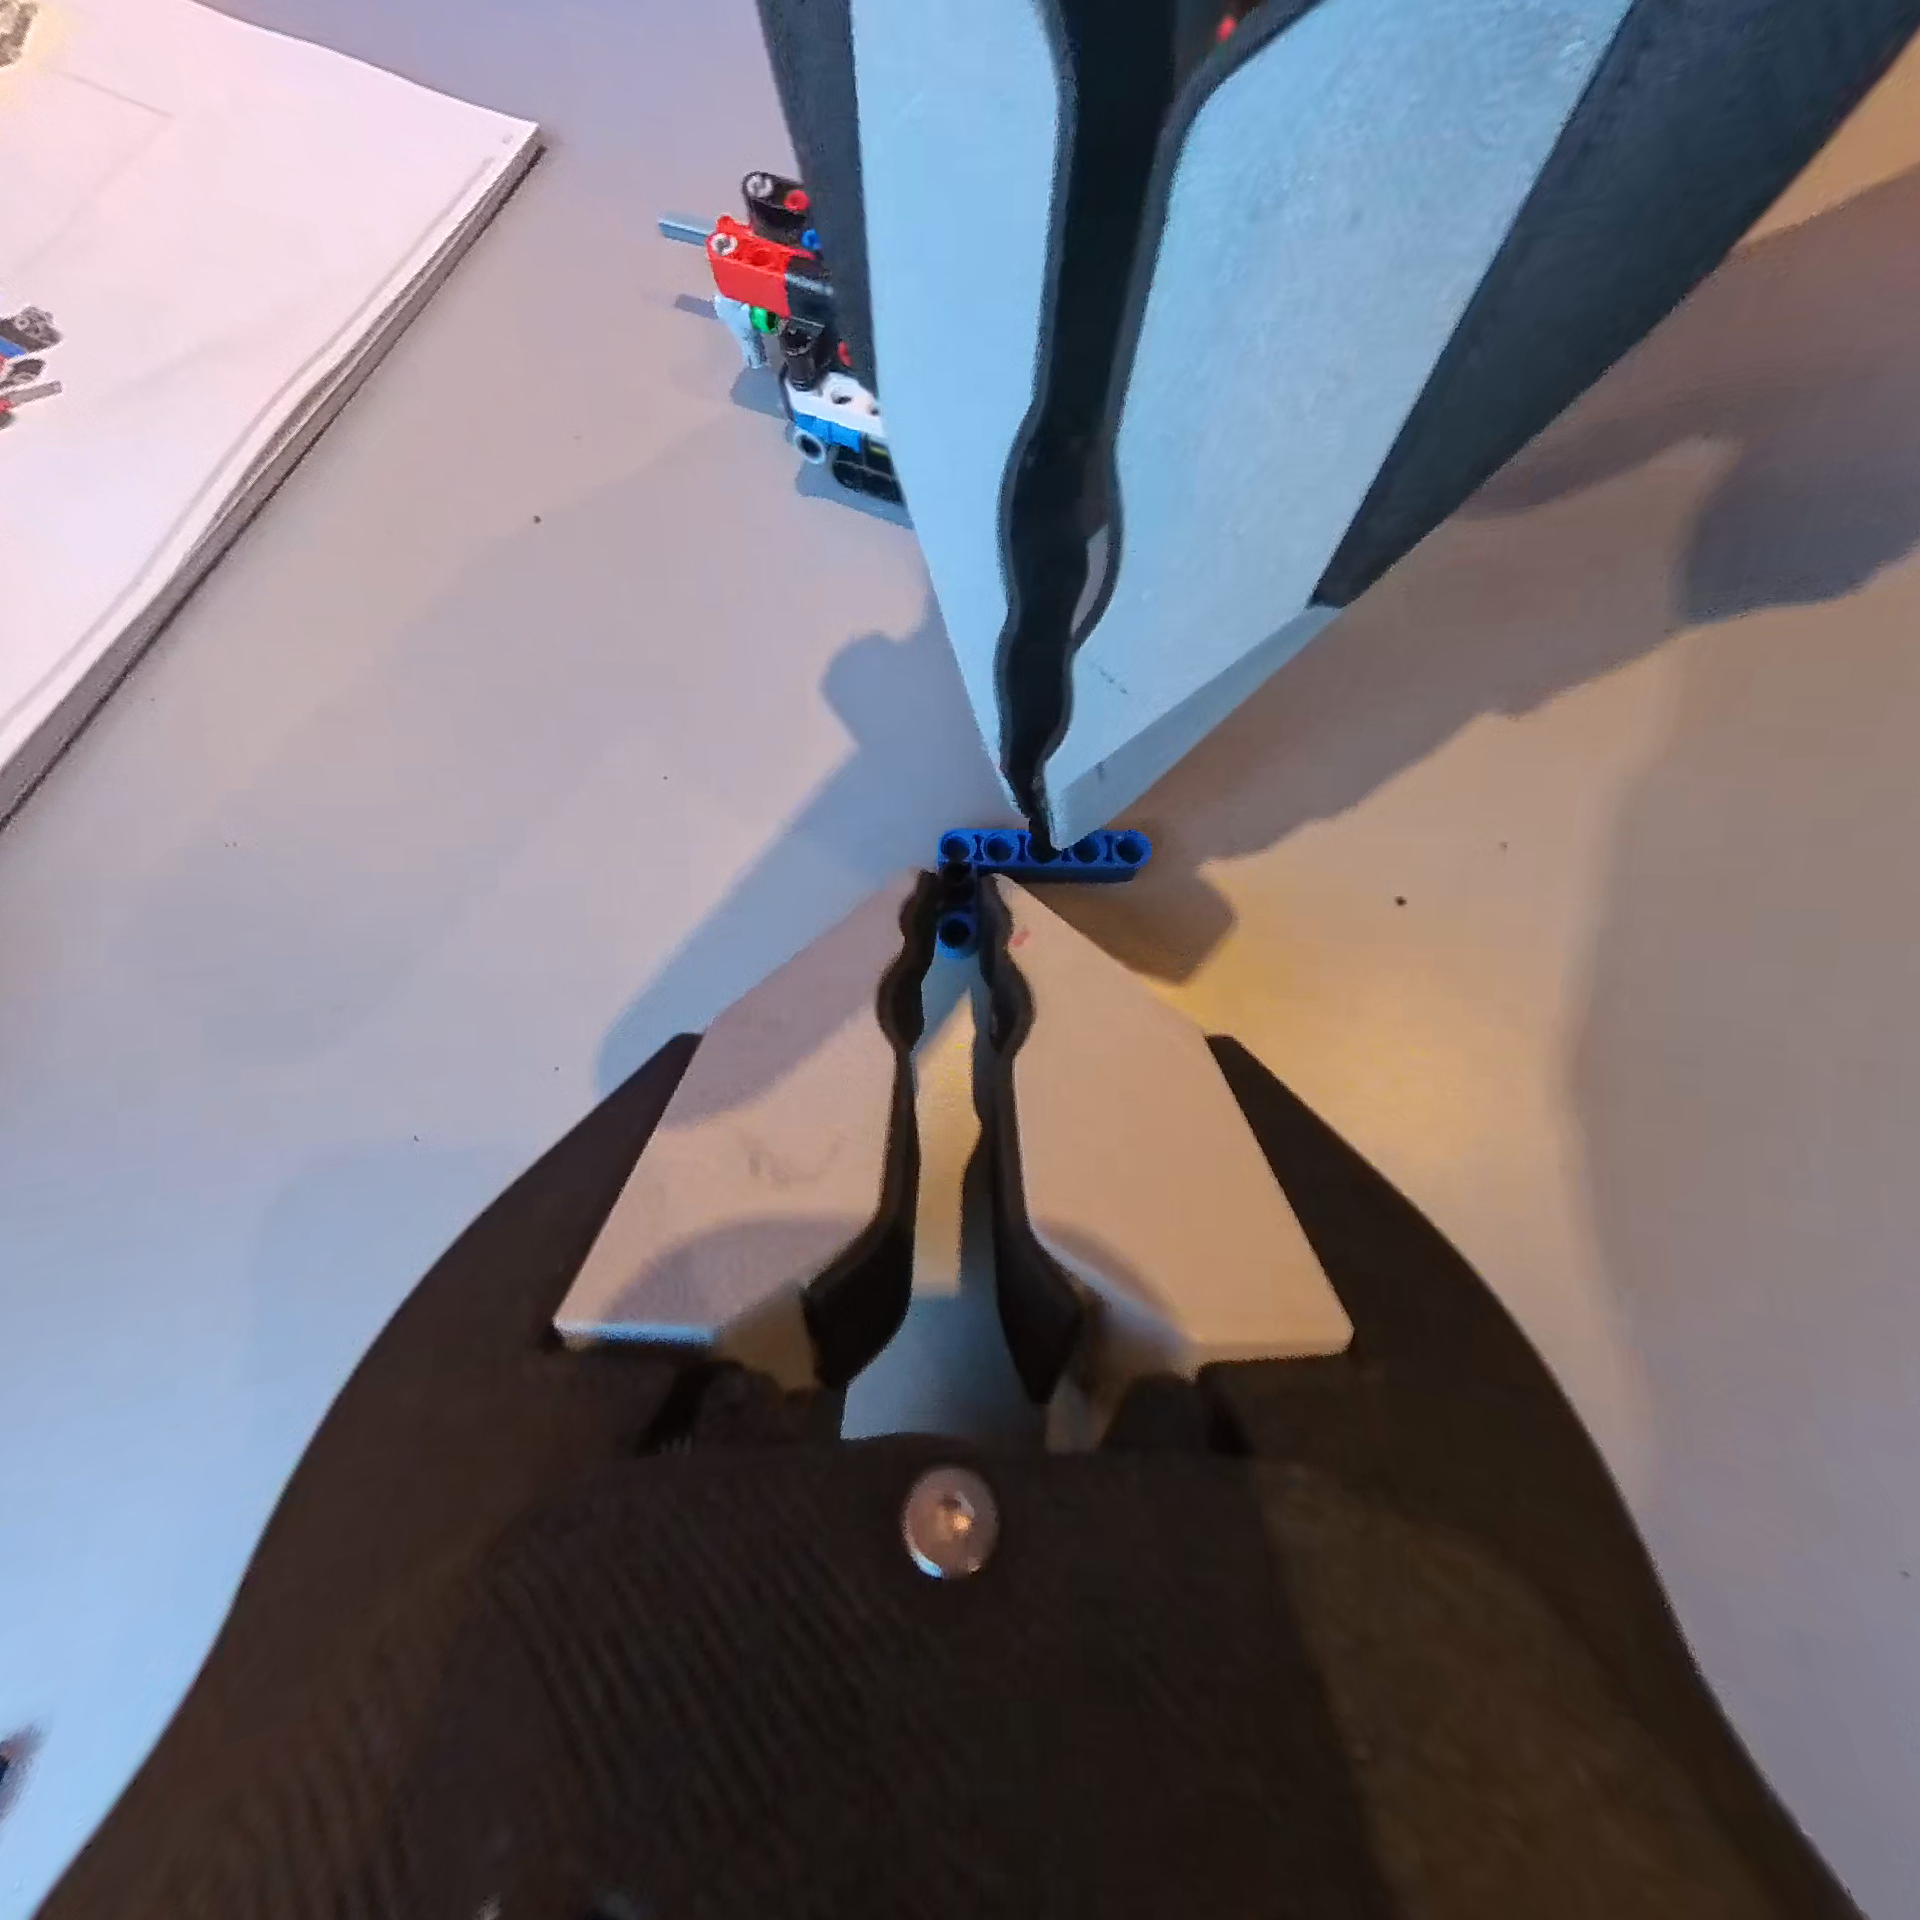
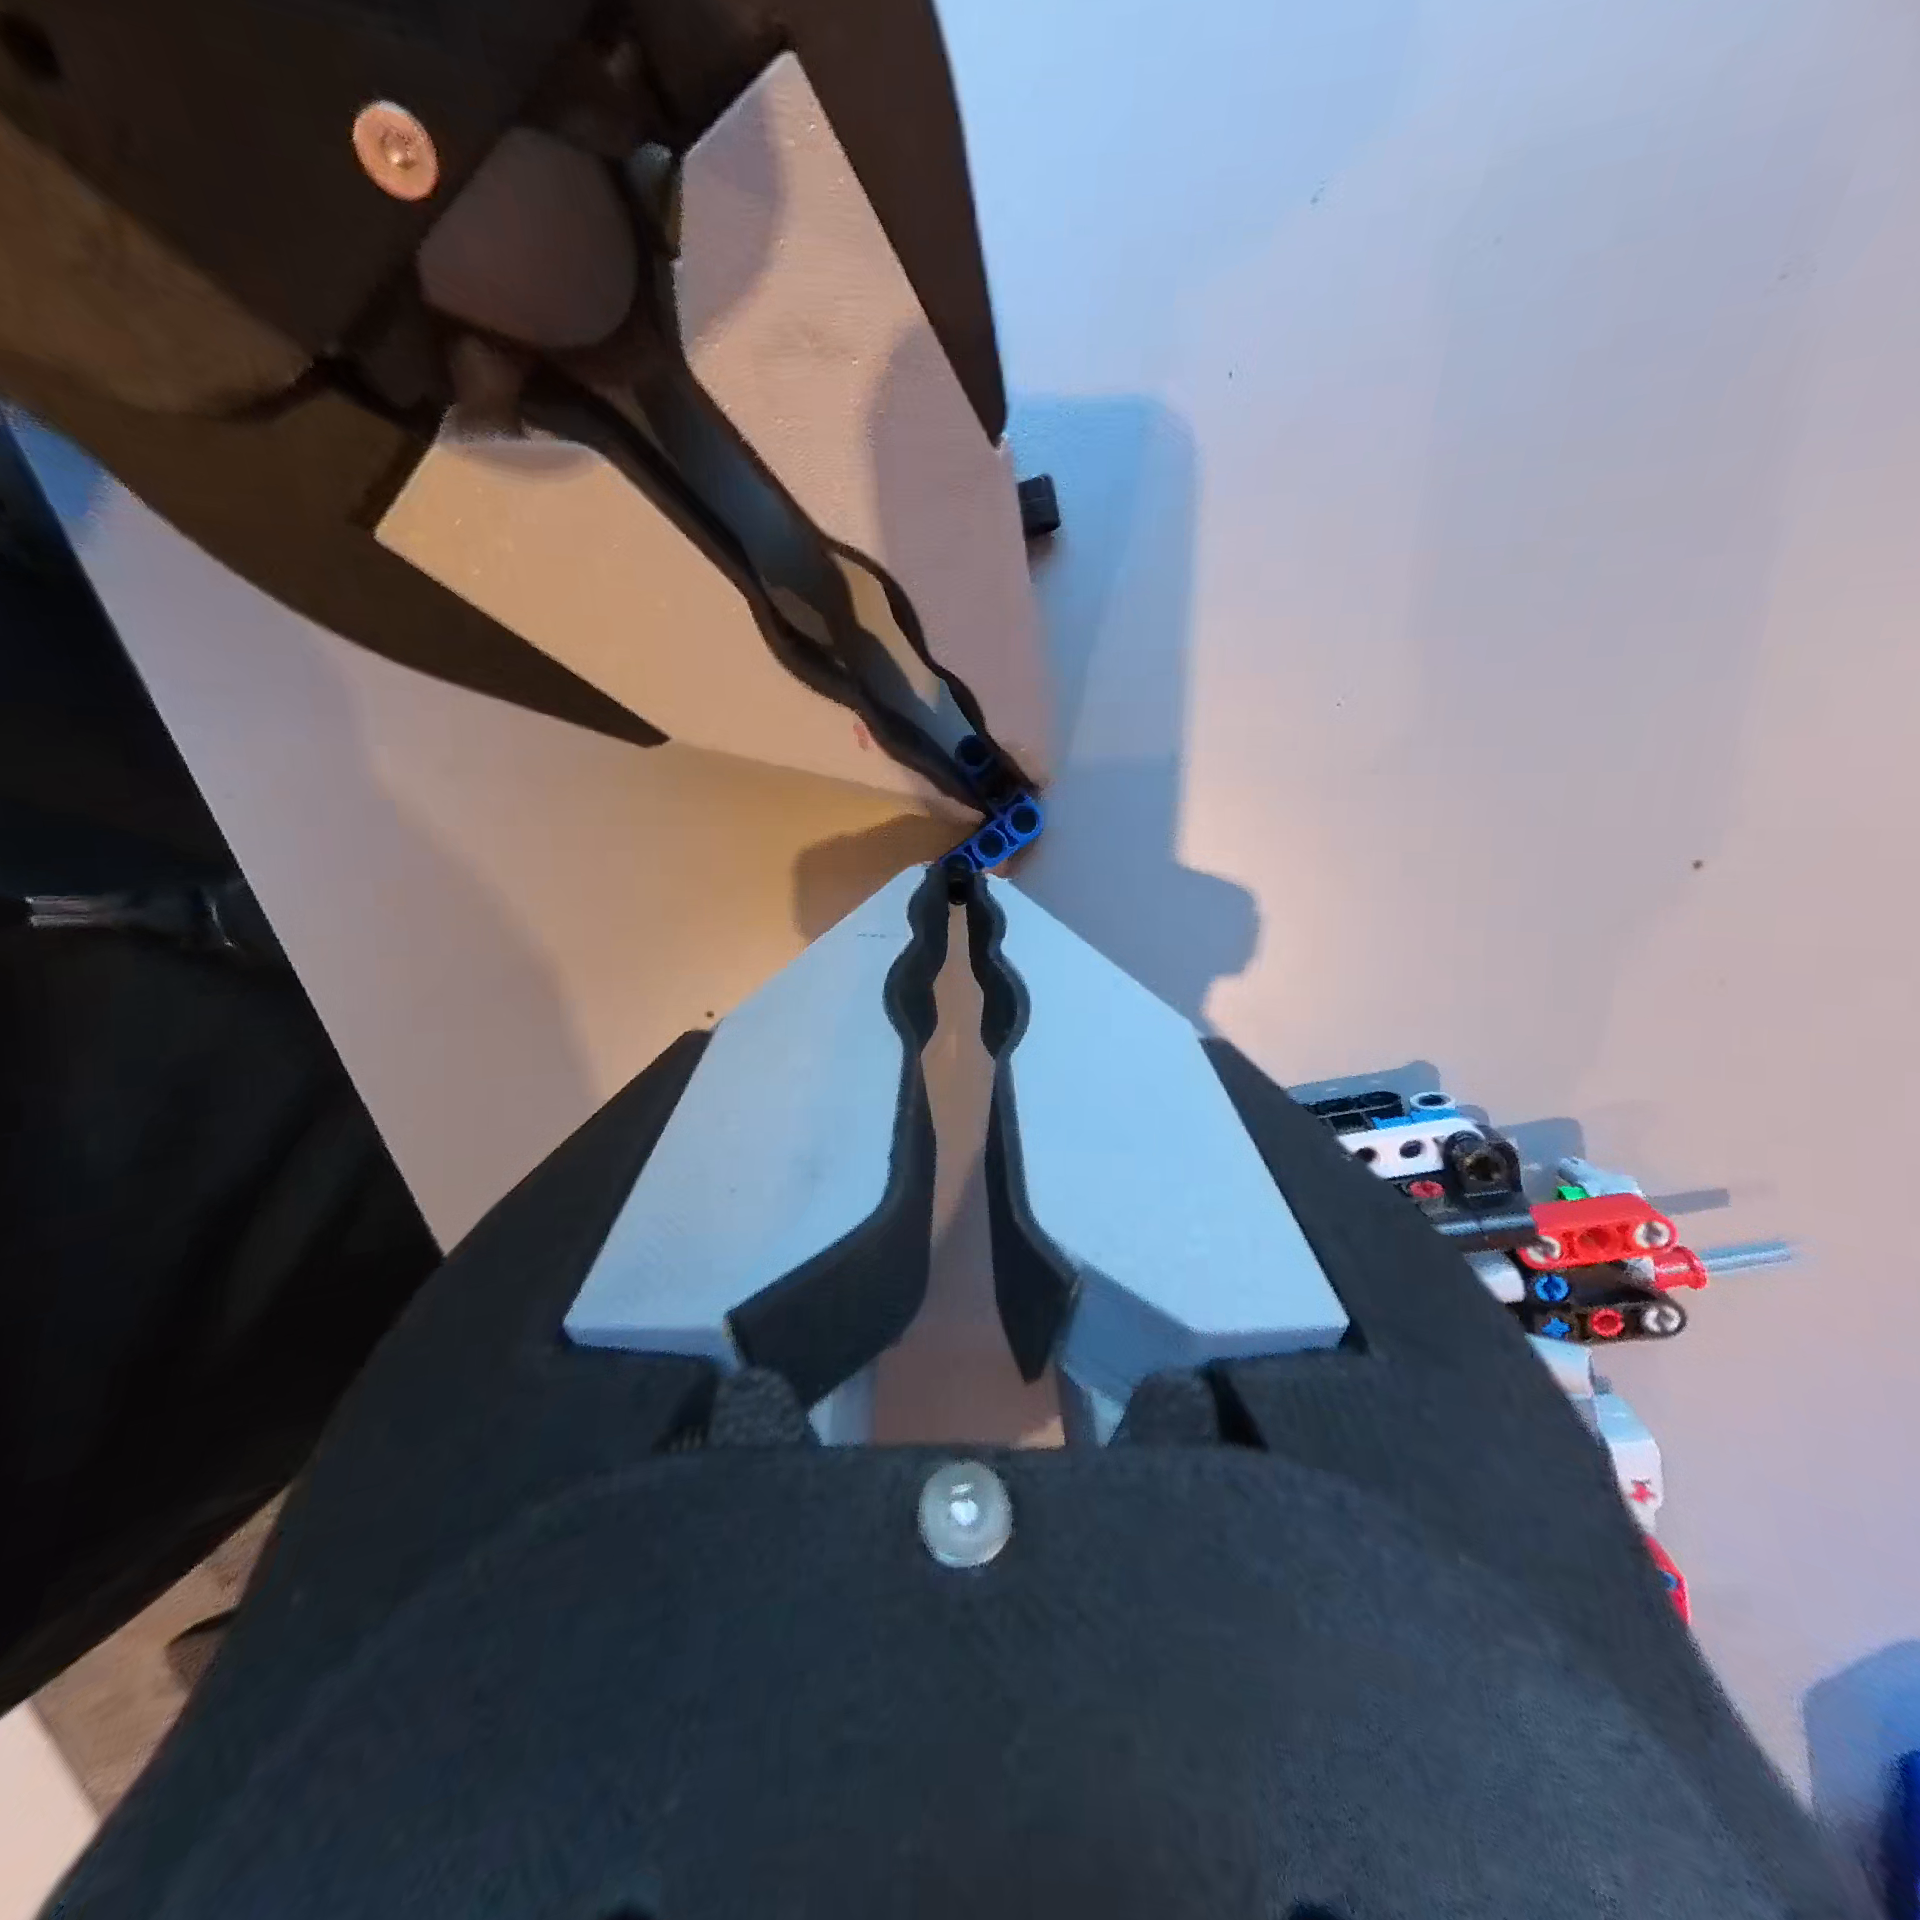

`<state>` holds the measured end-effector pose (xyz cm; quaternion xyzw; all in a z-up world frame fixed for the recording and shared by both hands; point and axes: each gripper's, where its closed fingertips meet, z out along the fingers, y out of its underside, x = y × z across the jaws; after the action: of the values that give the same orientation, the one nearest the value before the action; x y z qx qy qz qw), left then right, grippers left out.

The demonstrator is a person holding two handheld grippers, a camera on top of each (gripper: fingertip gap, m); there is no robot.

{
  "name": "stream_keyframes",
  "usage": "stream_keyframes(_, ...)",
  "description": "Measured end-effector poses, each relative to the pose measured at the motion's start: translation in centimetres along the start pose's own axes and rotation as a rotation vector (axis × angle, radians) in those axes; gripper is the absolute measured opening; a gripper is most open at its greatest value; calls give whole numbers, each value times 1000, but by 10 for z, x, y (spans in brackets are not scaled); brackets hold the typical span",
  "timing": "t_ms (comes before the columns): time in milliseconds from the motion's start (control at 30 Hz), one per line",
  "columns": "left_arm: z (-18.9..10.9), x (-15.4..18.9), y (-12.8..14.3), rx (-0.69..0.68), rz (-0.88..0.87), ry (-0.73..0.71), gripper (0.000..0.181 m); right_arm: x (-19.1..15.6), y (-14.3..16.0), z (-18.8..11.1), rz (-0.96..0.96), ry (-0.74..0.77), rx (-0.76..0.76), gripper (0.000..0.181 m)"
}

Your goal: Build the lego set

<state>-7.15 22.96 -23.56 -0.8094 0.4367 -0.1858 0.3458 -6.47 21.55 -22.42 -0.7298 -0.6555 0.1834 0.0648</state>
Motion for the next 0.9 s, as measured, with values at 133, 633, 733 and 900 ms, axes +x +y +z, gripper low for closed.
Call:
stream_keyframes(133,0,-2,0,-1,-33,-33,5,2,-3,0,34,-20,-84,1)
stream_keyframes(633,-2,0,1,2,-77,-31,6,0,-4,1,-33,138,88,1)
stream_keyframes(733,-2,0,1,2,-78,-28,5,0,-3,0,-39,174,230,1)
stream_keyframes(900,-2,0,1,2,-81,-25,5,-1,-1,-1,-277,328,234,1)
